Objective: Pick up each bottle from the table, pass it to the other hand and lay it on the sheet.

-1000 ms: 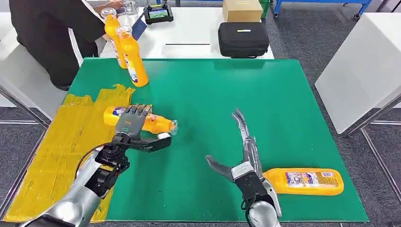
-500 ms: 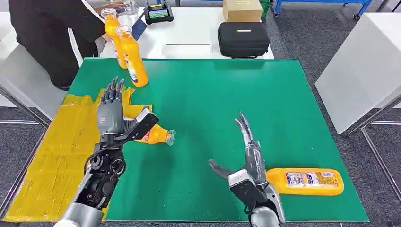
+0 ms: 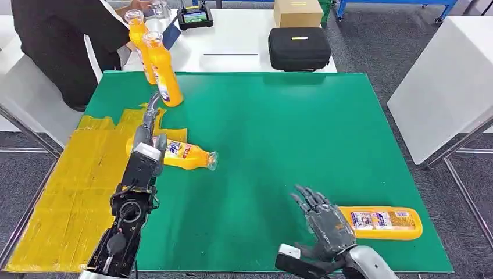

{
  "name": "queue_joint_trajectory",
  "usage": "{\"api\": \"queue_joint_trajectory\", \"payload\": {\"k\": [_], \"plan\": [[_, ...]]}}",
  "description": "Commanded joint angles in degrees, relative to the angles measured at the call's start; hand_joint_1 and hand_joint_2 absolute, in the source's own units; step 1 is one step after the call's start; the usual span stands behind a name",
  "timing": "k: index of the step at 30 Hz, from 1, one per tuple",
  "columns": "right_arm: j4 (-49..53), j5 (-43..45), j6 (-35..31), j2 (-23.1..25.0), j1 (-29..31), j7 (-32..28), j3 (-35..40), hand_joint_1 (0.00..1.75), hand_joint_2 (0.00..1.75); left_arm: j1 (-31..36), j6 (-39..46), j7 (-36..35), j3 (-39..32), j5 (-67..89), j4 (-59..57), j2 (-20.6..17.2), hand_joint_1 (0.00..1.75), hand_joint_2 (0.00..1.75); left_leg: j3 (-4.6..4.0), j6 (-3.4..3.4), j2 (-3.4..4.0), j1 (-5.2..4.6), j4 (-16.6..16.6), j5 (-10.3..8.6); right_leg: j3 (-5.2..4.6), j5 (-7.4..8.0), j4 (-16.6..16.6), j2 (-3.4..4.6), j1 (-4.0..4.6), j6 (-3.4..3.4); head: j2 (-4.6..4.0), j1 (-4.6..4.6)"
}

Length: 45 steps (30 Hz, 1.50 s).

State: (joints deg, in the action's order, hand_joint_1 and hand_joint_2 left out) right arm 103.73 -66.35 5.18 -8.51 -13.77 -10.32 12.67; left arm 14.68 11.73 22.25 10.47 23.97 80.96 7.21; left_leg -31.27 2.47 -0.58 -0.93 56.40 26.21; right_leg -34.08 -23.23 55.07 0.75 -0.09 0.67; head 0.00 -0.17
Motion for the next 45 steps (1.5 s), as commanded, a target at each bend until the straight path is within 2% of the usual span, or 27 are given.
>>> {"api": "queue_joint_trajectory", "payload": {"k": [1, 5, 9, 13, 16, 23, 24, 25, 28, 34, 41, 45], "plan": [[-1.52, 6.56, 5.88, -11.87, -2.33, -3.02, -11.76, 0.00, 1.75, 0.81, -1.82, 0.37, 2.29, -1.76, -2.74, -0.09, 0.00, 1.75, 0.13, -0.08, -0.06, -0.02, -0.03, 0.06, 0.18, -0.07, -0.04, -0.13, -0.02, 0.05, 0.00, 0.02], [-3.22, 8.17, 5.92, -11.33, -3.51, -4.78, -19.46, 0.00, 1.75, -0.48, -1.30, 1.84, 2.25, -2.53, -3.41, -0.52, 0.00, 1.75, 0.29, -0.14, -0.06, -0.02, -0.06, 0.10, 0.31, -0.13, -0.05, -0.20, -0.02, 0.03, 0.00, 0.00], [-2.94, 7.86, 6.07, -10.90, -3.69, -4.95, -19.55, 0.00, 1.75, -0.55, -1.31, 1.84, 2.29, -2.53, -3.30, -0.55, 0.00, 1.75, 0.46, -0.20, 0.02, 0.03, -0.07, 0.22, 0.48, -0.19, -0.10, -0.15, 0.03, 0.03, 0.00, 0.00], [-2.74, 7.52, 6.27, -10.52, -3.53, -4.91, -19.25, 0.00, 1.75, -0.42, -1.32, 1.79, 2.32, -2.53, -3.21, -0.53, 0.00, 1.75, 0.18, -0.06, 0.05, 0.00, -0.05, 0.09, 0.17, -0.05, -0.06, -0.08, 0.01, 0.01, 0.00, 0.00], [-3.85, 2.55, 7.19, -7.96, -3.84, -1.36, -23.47, 0.00, 1.75, -1.46, -0.98, 1.85, 2.41, -2.60, -2.59, -0.84, 0.00, 1.75, 0.32, -0.14, 0.04, 0.03, -0.07, 0.14, 0.33, -0.10, -0.10, -0.12, 0.04, 0.02, 0.00, 0.00], [-12.32, 1.90, 6.83, -8.89, -0.74, -3.20, -29.05, 0.00, 1.75, -2.02, -0.36, 1.82, 1.90, -2.63, -2.34, -0.33, 0.00, 1.75, 0.25, -0.05, 0.11, 0.06, -0.07, 0.12, 0.27, -0.03, -0.15, -0.02, 0.06, 0.03, 0.00, 0.00], [-12.75, 1.78, 7.07, -8.86, -1.04, -3.32, -29.85, 0.00, 1.75, -2.23, -0.55, 1.78, 1.98, -2.59, -1.92, -0.40, 0.00, 1.75, 0.52, -0.19, 0.14, 0.09, -0.08, 0.25, 0.55, -0.15, -0.19, -0.06, 0.09, 0.06, 0.00, 0.00], [-12.64, 1.74, 7.22, -8.69, -1.83, -3.37, -30.64, 0.00, 1.75, -2.75, -0.57, 1.78, 2.02, -2.58, -1.52, -0.49, 0.00, 1.75, 0.20, -0.02, 0.06, 0.02, -0.06, 0.09, 0.21, -0.03, -0.11, -0.06, 0.03, 0.03, 0.00, 0.00], [-14.71, 0.09, 7.75, -7.41, -2.39, -4.01, -32.33, 0.00, 1.75, -4.53, -0.34, 1.97, 1.79, -2.52, -1.16, -0.68, 0.00, 1.75, 0.36, -0.10, -0.01, 0.01, -0.10, 0.15, 0.39, -0.11, -0.14, -0.15, 0.04, 0.03, 0.00, 0.00], [-24.98, -4.11, 5.80, -6.57, 3.68, -4.23, -31.24, 0.00, 1.75, -5.87, -0.62, 2.16, 1.92, -2.43, -1.15, -0.33, 0.00, 1.75, 0.34, -0.07, 0.22, 0.07, -0.12, 0.19, 0.36, -0.02, -0.20, 0.07, 0.09, 0.01, 0.00, -0.02], [-32.67, -4.89, 3.76, -7.50, 7.42, -4.19, -30.12, 0.00, 1.75, -4.65, -1.29, 2.10, 1.62, -3.42, -2.92, -0.19, 0.00, 1.75, 0.31, 0.01, 0.03, 0.07, -0.06, 0.12, 0.35, -0.01, -0.18, -0.08, 0.12, 0.03, 0.00, 0.02], [-44.59, -6.57, -0.87, -6.86, 14.00, -3.29, -25.71, 0.00, 1.75, -2.75, -1.78, 2.46, 1.47, -4.32, -5.69, -0.03, 0.00, 1.75, 0.42, 0.06, 0.18, 0.08, -0.07, 0.10, 0.45, 0.04, -0.20, 0.05, 0.12, 0.02, 0.00, 0.00]]}}
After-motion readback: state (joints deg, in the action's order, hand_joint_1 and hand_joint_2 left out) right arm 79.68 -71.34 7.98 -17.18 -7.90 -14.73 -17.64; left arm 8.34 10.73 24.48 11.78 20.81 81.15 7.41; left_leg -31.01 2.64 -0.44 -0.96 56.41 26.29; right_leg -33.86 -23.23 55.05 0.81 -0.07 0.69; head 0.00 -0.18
